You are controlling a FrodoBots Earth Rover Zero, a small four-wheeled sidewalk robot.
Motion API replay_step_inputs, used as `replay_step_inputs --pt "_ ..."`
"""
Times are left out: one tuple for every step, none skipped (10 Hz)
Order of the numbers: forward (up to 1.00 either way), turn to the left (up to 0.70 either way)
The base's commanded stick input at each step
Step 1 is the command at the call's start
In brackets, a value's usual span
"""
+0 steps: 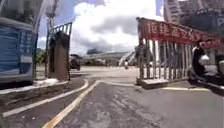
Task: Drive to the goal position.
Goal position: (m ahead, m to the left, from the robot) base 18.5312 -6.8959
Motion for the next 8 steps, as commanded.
replay_step_inputs --pt "0.70 0.00" --pt "0.70 0.00" --pt "0.70 0.00" --pt "0.70 0.00" --pt "0.70 0.00" --pt "0.70 -0.04" --pt "0.70 -0.12" --pt "0.70 -0.14"
